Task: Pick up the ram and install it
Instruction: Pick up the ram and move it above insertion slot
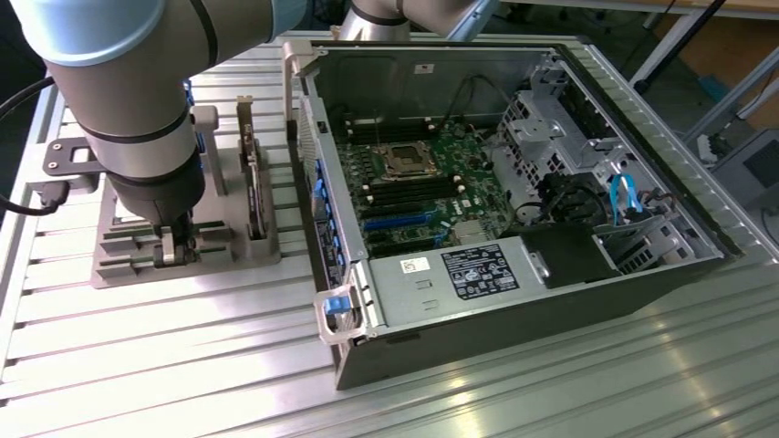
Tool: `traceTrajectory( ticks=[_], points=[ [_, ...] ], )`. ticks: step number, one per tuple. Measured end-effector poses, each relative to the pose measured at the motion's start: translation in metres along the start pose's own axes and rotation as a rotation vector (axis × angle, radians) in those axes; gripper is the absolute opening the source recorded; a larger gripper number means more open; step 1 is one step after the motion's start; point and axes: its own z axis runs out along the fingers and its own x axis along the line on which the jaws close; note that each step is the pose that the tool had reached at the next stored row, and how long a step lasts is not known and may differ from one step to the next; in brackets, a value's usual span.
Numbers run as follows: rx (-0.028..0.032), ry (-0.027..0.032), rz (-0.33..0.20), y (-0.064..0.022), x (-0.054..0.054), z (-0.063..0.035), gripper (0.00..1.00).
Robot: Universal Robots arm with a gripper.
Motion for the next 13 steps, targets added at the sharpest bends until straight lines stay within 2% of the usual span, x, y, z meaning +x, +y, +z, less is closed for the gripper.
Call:
traceTrajectory(
  ticks=[13],
  points=[
    [0.0001, 0.0003, 0.0, 0.0, 0.0004, 0.0, 0.24]
  ],
)
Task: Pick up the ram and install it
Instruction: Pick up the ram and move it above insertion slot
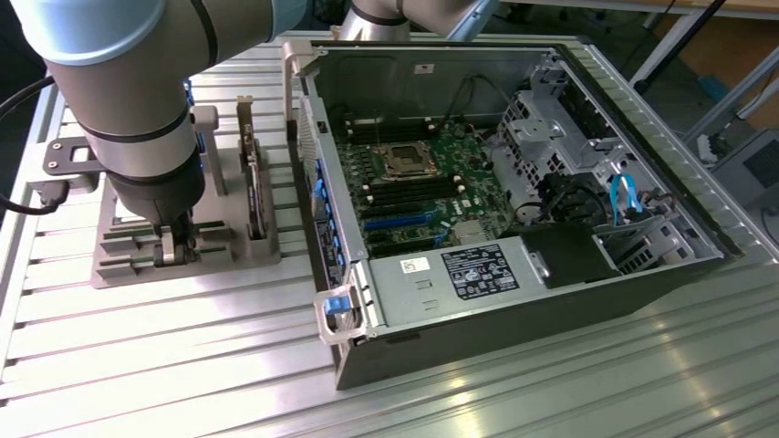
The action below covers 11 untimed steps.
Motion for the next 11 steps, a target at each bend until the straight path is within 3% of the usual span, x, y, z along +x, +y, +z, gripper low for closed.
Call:
traceTrajectory(
  ticks=[11],
  points=[
    [0.0, 0.0, 0.0, 0.0, 0.0001, 0.0, 0.25]
  ],
)
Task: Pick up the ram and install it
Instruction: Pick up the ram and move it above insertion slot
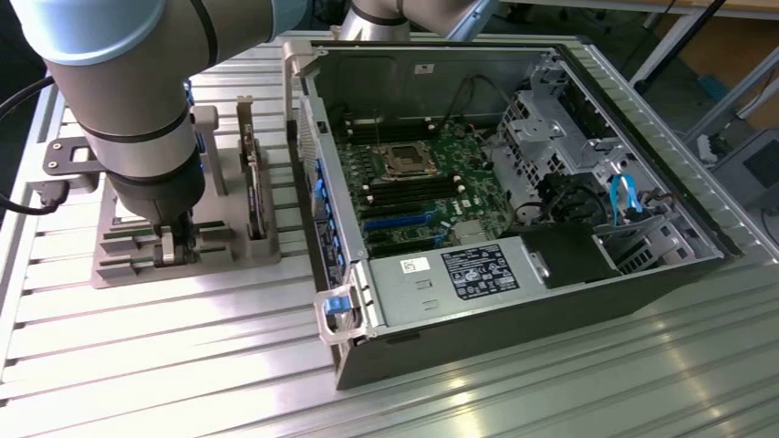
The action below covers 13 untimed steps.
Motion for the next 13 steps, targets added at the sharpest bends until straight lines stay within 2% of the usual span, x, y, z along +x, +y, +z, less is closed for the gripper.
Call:
traceTrajectory(
  ticks=[1, 2, 3, 4, 13],
  points=[
    [0.0, 0.0, 0.0, 0.0, 0.0, 0.0, 0.31],
    [0.0, 0.0, 0.0, 0.0, 0.0, 0.0, 0.43],
    [0.0, 0.0, 0.0, 0.0, 0.0, 0.0, 0.43],
    [-0.0001, 0.0, 0.0, 0.0, 0.0, 0.0, 0.49],
    [-0.0001, 0.0, 0.0, 0.0, 0.0, 0.0, 0.49]
  ],
)
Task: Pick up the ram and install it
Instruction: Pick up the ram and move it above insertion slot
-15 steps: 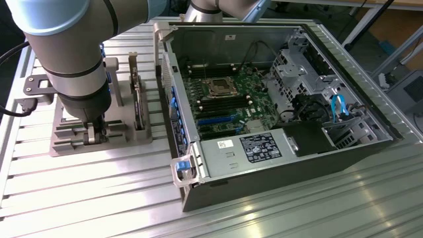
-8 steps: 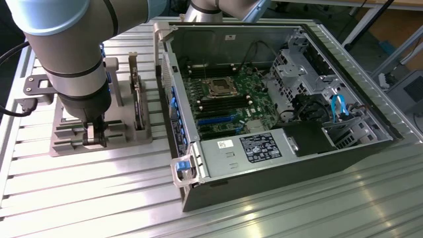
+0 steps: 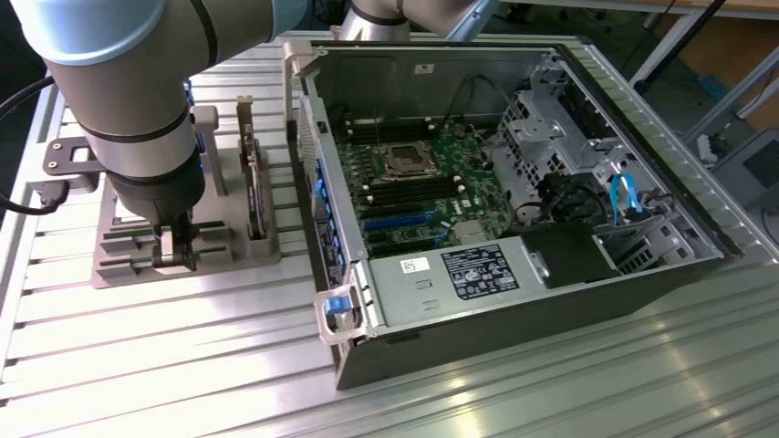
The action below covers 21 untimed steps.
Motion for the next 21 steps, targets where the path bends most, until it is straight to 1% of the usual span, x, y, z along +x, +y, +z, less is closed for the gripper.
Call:
traceTrajectory(
  ticks=[2, 4, 5, 7, 21],
  points=[
    [0.0, 0.0, 0.0, 0.0, 0.0, 0.0, 0.35],
    [0.0, 0.0, 0.0, 0.0, 0.0, 0.0, 0.23],
    [0.0, 0.0, 0.0, 0.0, 0.0, 0.0, 0.23],
    [0.0, -0.0001, 0.0, 0.0, 0.0, 0.0, 0.12],
    [0.0, 0.0, 0.0, 0.0, 0.0, 0.0, 0.12]
  ],
)
